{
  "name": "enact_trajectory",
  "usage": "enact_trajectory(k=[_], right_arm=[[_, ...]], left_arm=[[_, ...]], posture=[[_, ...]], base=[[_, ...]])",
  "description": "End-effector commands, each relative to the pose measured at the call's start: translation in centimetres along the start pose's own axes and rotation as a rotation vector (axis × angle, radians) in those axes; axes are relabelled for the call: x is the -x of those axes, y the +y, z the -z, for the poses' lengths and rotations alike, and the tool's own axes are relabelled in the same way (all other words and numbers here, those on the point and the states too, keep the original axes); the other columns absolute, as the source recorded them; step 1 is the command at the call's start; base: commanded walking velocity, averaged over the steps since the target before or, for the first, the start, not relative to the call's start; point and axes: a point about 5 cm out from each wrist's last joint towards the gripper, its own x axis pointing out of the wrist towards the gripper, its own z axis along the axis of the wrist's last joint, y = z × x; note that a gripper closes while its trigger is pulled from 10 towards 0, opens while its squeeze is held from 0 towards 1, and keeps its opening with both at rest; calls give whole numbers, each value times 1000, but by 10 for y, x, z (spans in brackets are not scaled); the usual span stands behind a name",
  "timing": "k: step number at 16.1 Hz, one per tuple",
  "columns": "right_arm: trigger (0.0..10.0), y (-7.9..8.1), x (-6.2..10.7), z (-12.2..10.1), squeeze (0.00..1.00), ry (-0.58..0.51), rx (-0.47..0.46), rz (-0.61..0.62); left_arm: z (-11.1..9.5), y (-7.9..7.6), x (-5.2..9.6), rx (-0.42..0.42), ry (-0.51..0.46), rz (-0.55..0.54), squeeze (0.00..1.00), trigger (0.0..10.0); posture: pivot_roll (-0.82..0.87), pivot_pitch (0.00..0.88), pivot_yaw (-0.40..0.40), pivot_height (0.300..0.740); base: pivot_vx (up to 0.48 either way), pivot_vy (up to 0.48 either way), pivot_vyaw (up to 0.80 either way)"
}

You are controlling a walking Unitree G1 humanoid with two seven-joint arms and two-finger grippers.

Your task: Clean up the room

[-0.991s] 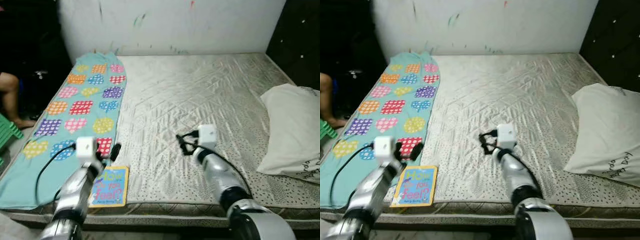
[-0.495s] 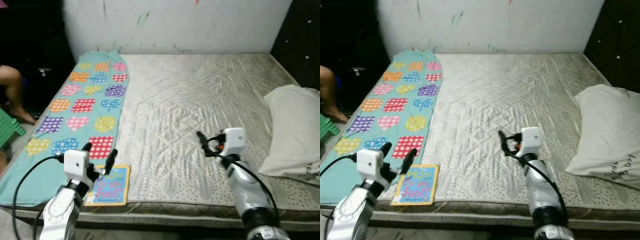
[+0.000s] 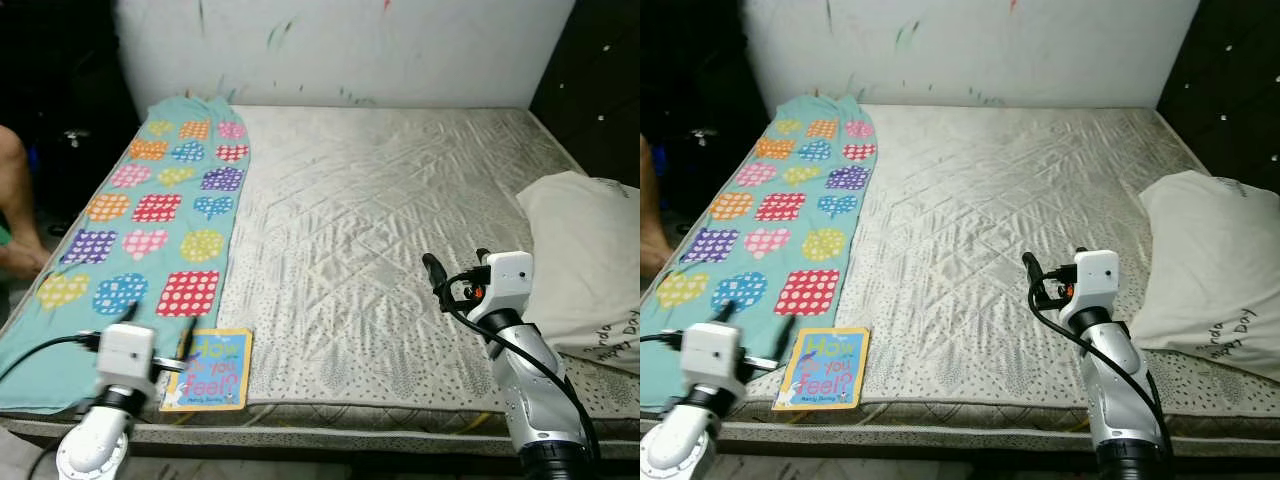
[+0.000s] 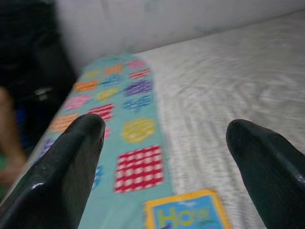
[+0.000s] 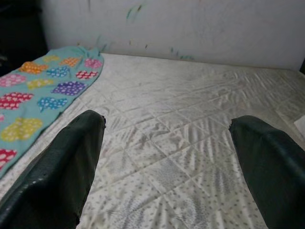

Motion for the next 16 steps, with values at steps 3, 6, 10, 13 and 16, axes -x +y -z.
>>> enact_trajectory(k=[3,6,10,13,16], right_arm=[[10000,1,-13,-9,0,-6,19,10],[10000,8,-9,-7,0,3,25,4],[10000,6,-13,-6,0,-3,20,53],[10000,15,-13,-9,0,-20,2,44],[10000,22,-15,-14,0,-34,-16,41]], left_arm=[[11,6,-8,12,52,-55,0,10000],[13,8,-13,8,55,-104,0,10000],[7,25,-19,-67,34,-193,0,10000],[-15,31,-30,-52,-33,-212,0,10000],[-34,12,-35,25,-93,-156,0,10000]], posture=[[-65,0,-5,740],[-83,0,2,740],[-86,0,40,740],[-70,0,26,740],[-65,0,33,740]], base=[[0,0,0],[0,0,0],[0,0,0],[0,0,0],[0,0,0]])
